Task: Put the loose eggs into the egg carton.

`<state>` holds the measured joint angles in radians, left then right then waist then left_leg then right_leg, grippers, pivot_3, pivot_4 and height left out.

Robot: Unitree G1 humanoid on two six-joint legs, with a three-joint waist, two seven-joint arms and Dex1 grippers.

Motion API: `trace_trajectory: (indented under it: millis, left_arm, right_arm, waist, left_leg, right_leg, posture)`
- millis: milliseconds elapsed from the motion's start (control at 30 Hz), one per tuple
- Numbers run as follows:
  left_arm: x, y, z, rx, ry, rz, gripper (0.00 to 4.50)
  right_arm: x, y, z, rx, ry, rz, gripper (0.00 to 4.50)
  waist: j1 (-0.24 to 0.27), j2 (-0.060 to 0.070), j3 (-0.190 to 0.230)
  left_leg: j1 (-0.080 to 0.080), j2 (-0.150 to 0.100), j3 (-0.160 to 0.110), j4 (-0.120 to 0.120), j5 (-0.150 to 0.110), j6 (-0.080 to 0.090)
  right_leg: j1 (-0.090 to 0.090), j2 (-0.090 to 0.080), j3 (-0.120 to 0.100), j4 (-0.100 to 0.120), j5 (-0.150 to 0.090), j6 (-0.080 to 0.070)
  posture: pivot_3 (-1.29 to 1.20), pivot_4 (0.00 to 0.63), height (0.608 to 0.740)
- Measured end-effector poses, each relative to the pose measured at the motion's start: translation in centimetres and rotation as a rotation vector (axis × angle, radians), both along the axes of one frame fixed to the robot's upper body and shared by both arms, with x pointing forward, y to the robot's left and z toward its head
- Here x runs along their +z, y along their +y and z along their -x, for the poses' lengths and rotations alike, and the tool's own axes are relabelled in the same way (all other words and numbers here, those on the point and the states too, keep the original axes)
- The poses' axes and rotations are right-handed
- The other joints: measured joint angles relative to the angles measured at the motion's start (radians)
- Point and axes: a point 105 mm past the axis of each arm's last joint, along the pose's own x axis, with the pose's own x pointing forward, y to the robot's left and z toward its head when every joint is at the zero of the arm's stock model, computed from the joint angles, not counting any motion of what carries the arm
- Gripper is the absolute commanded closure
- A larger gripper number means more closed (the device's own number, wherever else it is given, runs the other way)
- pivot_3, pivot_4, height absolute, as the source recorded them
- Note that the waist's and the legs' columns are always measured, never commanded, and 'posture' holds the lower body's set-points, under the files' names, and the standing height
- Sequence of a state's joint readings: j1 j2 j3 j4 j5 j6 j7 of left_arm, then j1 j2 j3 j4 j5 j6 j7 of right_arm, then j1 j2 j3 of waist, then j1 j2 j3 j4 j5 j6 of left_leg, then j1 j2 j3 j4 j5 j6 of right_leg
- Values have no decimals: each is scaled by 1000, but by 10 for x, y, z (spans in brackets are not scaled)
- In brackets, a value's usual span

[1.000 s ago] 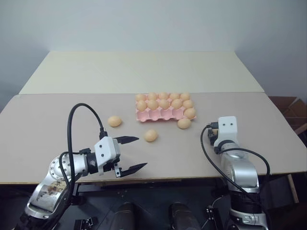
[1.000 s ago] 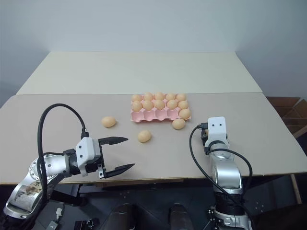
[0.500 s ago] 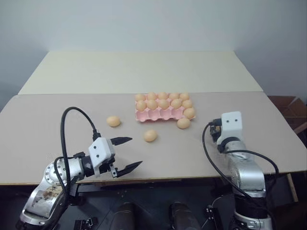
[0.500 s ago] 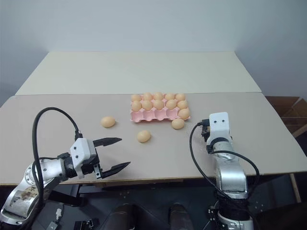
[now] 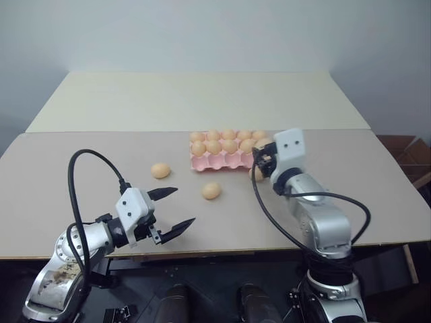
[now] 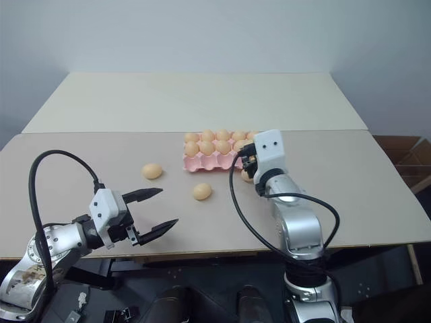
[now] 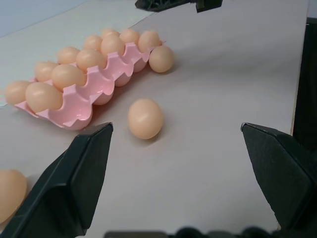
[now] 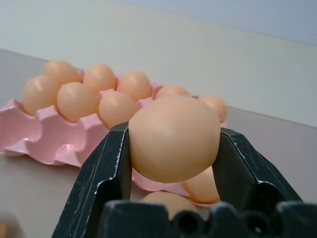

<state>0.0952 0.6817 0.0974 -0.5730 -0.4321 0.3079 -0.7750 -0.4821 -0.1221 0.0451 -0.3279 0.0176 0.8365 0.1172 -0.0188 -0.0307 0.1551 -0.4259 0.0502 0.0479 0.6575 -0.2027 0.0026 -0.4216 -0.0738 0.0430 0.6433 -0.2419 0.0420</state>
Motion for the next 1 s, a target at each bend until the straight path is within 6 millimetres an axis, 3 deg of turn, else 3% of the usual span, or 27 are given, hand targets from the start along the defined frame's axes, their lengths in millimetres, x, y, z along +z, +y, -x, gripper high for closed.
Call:
trace_trajectory:
  millis: [100,467,700,900,1000]
  left_arm:
    - [1,-1,1,-1,-5,0,0]
    - [0,-1,3,8,-1,0,0]
    - [-1,-1,4,9,-1,-2,0]
    - [-1,-1,4,8,-2,-2,0]
    - [-1,-1,4,9,-2,-2,0]
  right_arm:
    - [-4,9,-9,11,12,5,2335]
    - [-18,15,-27,19,43,22,2335]
    - [-25,15,-31,19,62,27,19]
    - [-22,15,-30,27,51,26,19]
    - [-6,15,-21,56,-14,14,19]
  waist:
    - [-2,0,0]
    - [-5,0,0]
    - [-7,0,0]
    - [-9,0,0]
    - [-9,0,0]
  left_leg:
    - [0,0,0,0,0,0]
    - [0,0,0,0,0,0]
    - [0,0,0,-1,0,0]
    - [0,0,0,-1,0,0]
    - [0,0,0,-1,0,0]
  right_leg:
    - [0,0,0,0,0,0]
    - [0,0,0,0,0,0]
    - [0,0,0,0,0,0]
    - [-1,0,0,0,0,0]
    - [-1,0,0,0,0,0]
  posture:
    - [0,150,740]
    - [0,150,740]
    - [0,150,740]
    - [0,150,740]
    - [0,150,740]
